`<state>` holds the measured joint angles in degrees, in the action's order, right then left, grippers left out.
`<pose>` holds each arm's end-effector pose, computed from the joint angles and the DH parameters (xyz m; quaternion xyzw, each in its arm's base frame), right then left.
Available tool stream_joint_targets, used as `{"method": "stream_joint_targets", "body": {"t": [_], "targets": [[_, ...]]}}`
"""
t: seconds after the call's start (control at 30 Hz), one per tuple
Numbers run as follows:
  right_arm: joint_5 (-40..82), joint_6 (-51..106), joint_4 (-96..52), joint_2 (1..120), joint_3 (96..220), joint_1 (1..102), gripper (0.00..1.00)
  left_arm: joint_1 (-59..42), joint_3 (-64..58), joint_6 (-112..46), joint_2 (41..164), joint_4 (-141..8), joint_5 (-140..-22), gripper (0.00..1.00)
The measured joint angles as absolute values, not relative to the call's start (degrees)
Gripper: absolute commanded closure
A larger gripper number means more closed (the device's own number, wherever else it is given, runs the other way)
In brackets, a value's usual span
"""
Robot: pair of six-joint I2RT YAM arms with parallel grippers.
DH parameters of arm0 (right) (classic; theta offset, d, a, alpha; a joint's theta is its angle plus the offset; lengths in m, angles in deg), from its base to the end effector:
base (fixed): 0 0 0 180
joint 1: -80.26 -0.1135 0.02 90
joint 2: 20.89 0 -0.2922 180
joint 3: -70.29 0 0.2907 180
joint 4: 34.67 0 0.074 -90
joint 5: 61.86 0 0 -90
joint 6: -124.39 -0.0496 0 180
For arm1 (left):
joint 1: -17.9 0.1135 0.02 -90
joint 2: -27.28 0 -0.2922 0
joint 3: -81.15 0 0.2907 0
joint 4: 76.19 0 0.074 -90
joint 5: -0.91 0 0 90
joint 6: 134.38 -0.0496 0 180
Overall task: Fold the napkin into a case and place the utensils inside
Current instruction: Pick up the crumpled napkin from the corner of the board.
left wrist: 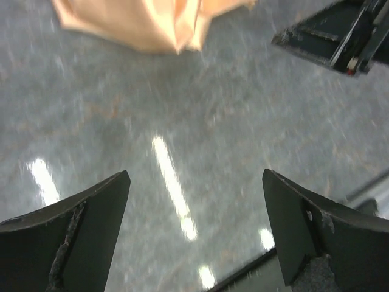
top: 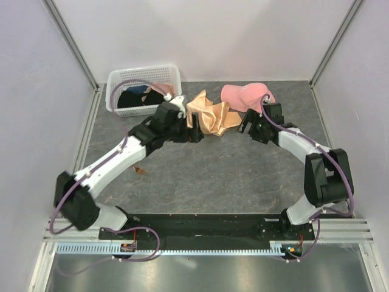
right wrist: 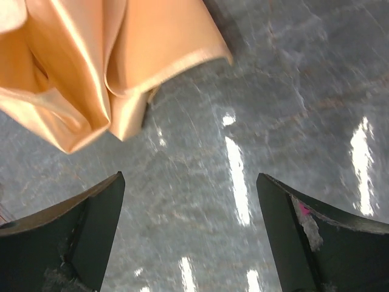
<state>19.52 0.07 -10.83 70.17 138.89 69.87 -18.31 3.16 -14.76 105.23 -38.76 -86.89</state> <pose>0.3715 0.0757 0.2056 0.1645 0.9112 0.2057 0.3167 0.2796 -0.2070 0.3244 0.0600 0.8943 -0.2552 0.3626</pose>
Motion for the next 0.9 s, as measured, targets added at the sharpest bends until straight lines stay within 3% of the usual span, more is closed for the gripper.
{"method": "stream_joint_targets", "body": {"t": [0.47,0.77,0.9], "targets": [[14.45,-4.11,-23.88,83.88,142.1,72.82,0.02,-20.8,-31.6,-23.56,147.92,-41.85,-101.25,0.0],[12.18,-8.68,-33.32,89.41,143.96,72.88,0.03,-20.76,-39.53,-24.83,154.23,-41.58,-108.18,0.09],[11.72,-11.74,-36.75,91.68,145.1,72.88,0.14,-20.6,-40.38,-24.77,154.89,-40.99,-110.06,0.14]]}}
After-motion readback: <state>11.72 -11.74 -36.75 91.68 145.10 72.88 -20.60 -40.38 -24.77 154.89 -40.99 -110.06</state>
